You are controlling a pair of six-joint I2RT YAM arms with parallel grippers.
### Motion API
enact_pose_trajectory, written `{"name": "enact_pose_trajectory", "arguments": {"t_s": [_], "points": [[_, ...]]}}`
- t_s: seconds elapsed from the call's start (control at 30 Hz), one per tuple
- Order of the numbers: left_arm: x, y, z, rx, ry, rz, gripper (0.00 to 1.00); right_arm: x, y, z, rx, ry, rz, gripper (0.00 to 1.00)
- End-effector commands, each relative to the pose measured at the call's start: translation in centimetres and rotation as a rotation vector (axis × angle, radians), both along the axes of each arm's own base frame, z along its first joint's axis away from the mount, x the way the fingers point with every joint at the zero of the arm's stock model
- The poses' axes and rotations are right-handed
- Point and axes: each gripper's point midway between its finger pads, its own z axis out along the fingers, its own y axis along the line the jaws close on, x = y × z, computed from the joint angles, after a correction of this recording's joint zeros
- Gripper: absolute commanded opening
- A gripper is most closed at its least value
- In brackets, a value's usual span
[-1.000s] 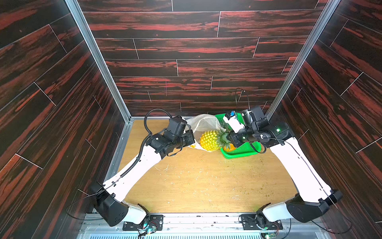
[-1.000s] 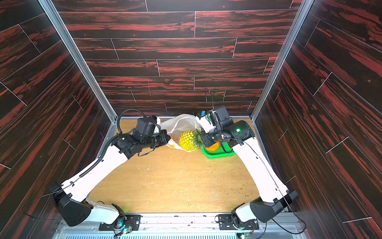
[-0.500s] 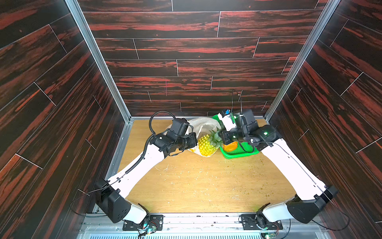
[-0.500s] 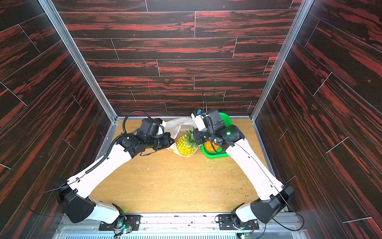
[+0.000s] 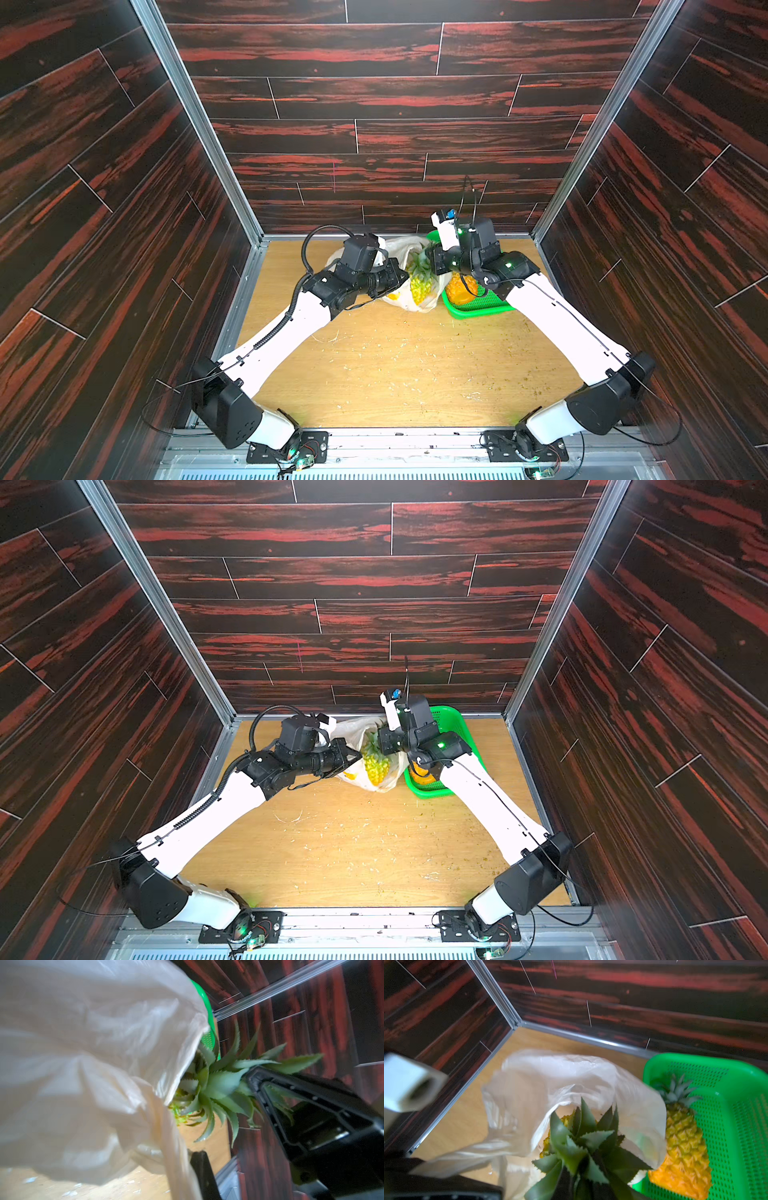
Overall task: Place the pineapple into a plastic bag & tie a knot
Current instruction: Place the pineapple in the plastic bag.
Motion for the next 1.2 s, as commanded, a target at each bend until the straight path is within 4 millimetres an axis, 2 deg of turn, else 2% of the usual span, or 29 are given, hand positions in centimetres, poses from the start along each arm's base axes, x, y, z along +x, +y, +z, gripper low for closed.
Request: {"name": "enact_pose_trajectory", "arguments": {"t_s": [0.0,0.1,0.2,0.27,0.43,0.57,0.67,0.7,0.77,0.8,0.93,1.07,1.13,1.17], "points": [[0.2,-0.4,4.2,-0.190,-0.021,0.021,0.00,1.1,-0.1,8.0,0.119,-0.217,-0.019,0.00],[0.6,0.0,5.5,-0.242,-0.021,0.037,0.00,1.5,-0.9,9.5,0.130,-0.256,-0.041,0.00],[1.1,0.2,7.0,-0.326,-0.029,0.049,0.00,1.4,-0.2,9.2,0.161,-0.232,-0.011,0.00],[1.4,0.0,7.9,-0.377,-0.032,0.047,0.00,1.1,0.9,7.9,0.190,-0.183,0.029,0.00],[1.9,-0.3,9.1,-0.461,-0.050,0.046,0.00,0.5,2.4,3.3,0.221,-0.080,0.095,0.00],[2.0,-0.3,8.3,-0.470,-0.037,0.048,0.00,0.4,4.2,-0.4,0.202,0.017,0.183,0.00],[1.9,-0.1,7.4,-0.460,-0.026,0.055,0.00,0.5,4.7,-2.4,0.182,0.063,0.201,0.00],[1.9,0.1,7.1,-0.455,-0.025,0.061,0.00,0.6,4.7,-2.9,0.176,0.075,0.204,0.08],[1.7,0.5,6.5,-0.440,-0.022,0.075,0.00,0.6,4.7,-3.2,0.170,0.100,0.214,0.31],[1.6,0.8,6.3,-0.430,-0.022,0.082,0.00,0.6,4.5,-3.1,0.166,0.108,0.216,0.38],[1.2,1.7,4.9,-0.341,-0.024,0.096,0.00,0.0,2.9,-0.5,0.140,0.089,0.220,0.63],[0.5,2.8,3.2,-0.252,-0.027,0.089,0.00,-0.9,-0.1,2.4,0.100,0.039,0.208,0.70],[0.0,3.1,2.4,-0.216,-0.025,0.066,0.00,-0.9,-1.9,2.2,0.040,0.028,0.176,0.70],[-0.5,3.0,2.0,-0.196,-0.030,0.037,0.00,-0.9,-2.7,1.5,-0.008,0.025,0.161,0.70]]}}
